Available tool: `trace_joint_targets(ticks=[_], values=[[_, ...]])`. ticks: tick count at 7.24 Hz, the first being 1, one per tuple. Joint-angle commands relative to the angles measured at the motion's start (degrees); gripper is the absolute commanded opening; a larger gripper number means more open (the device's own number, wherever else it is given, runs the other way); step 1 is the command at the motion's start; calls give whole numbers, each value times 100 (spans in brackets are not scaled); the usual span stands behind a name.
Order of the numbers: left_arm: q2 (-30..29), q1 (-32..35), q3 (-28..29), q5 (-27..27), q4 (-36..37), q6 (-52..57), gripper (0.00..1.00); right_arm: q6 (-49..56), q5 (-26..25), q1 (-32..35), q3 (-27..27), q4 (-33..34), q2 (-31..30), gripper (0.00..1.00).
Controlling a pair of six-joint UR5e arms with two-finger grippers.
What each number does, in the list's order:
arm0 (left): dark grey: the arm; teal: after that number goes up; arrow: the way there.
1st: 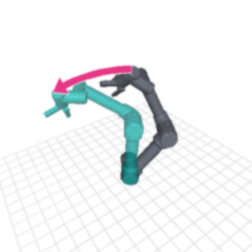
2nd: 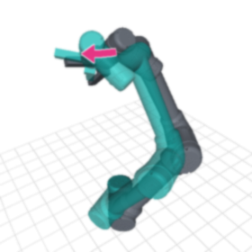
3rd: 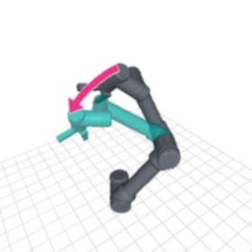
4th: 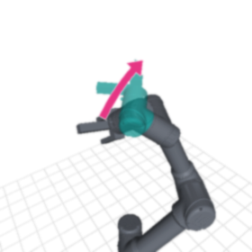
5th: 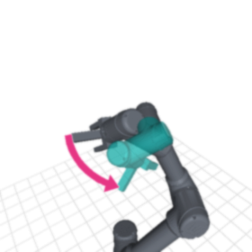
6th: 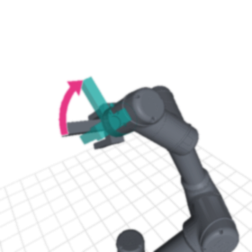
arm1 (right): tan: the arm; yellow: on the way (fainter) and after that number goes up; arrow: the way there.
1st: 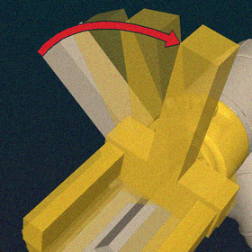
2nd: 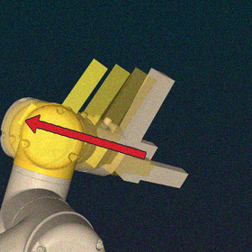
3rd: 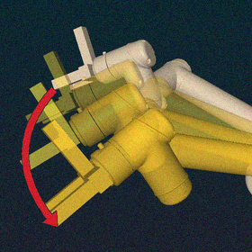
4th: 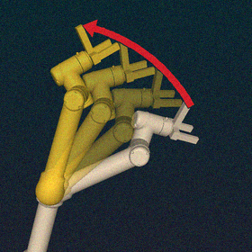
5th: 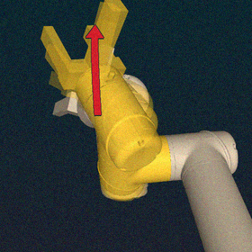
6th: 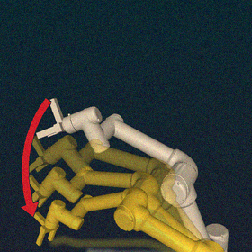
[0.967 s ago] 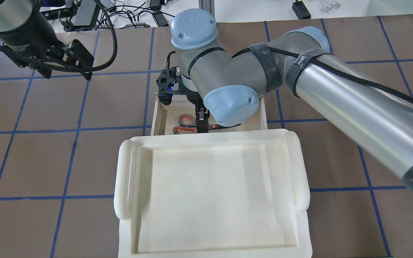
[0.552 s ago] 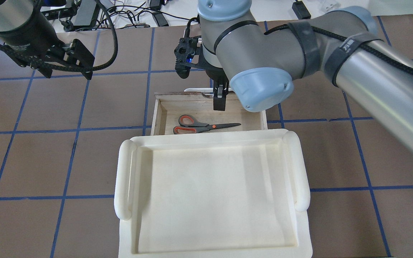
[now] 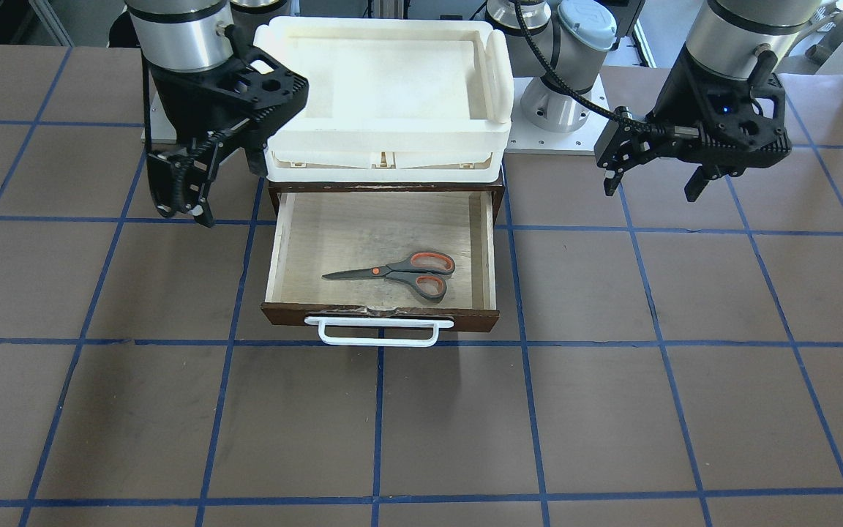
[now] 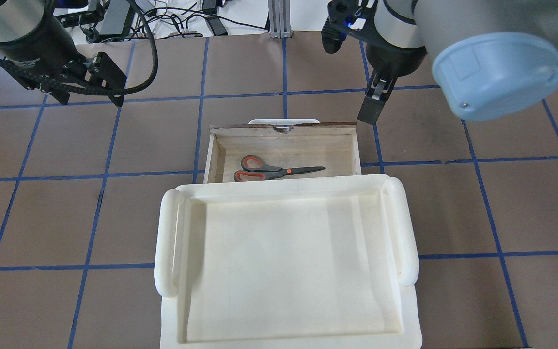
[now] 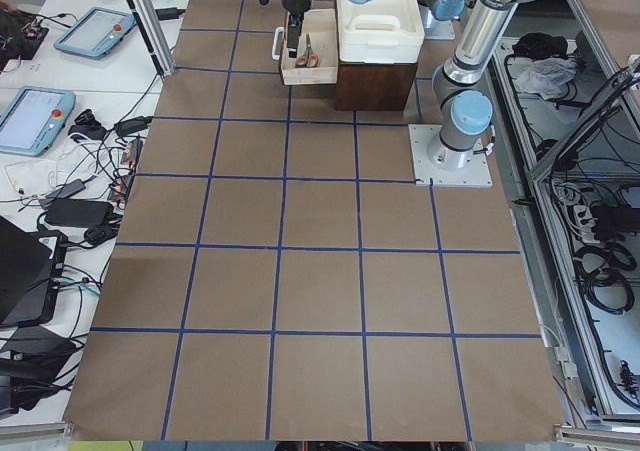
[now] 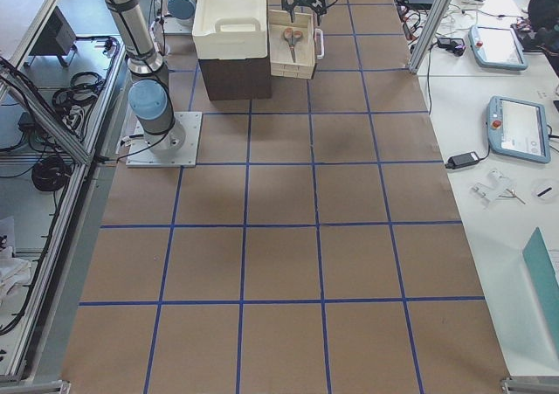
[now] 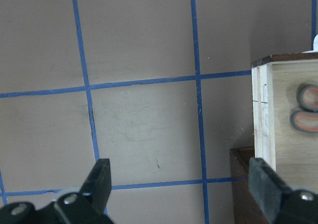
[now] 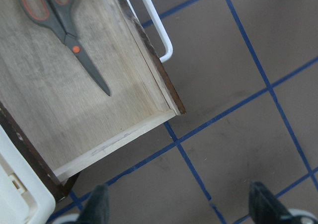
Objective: Put scissors in drawer and close it
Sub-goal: 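Open the right gripper and raise it away from the drawer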
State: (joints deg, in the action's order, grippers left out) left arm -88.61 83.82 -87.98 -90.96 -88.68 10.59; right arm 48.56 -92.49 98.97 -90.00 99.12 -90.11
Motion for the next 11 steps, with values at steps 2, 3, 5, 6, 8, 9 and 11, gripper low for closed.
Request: trace_joint_targets(ticks=[2, 3, 5, 6, 8, 9, 11], values=[[28, -102, 0, 27, 61, -66, 100, -3075, -41, -177, 0, -323, -375, 100], [2, -111, -9, -17, -17, -66, 100, -3811, 2, -211, 0, -323, -402, 100], [20, -77, 0, 61, -18, -92, 100, -4907, 20, -212, 0, -349, -429, 100], [19, -41, -35, 79, -27, -93, 100, -4952, -14, -220, 0, -314, -420, 100], [-164, 20, -71, 132, 52, -31, 100, -5415, 29, -229, 26, -332, -420, 100], [-296, 169, -70, 114, 174, -14, 100, -5462, 29, -247, 26, -349, -429, 100], [-454, 266, 52, 132, 307, -40, 100, -5627, 134, -256, 35, -567, -429, 100]])
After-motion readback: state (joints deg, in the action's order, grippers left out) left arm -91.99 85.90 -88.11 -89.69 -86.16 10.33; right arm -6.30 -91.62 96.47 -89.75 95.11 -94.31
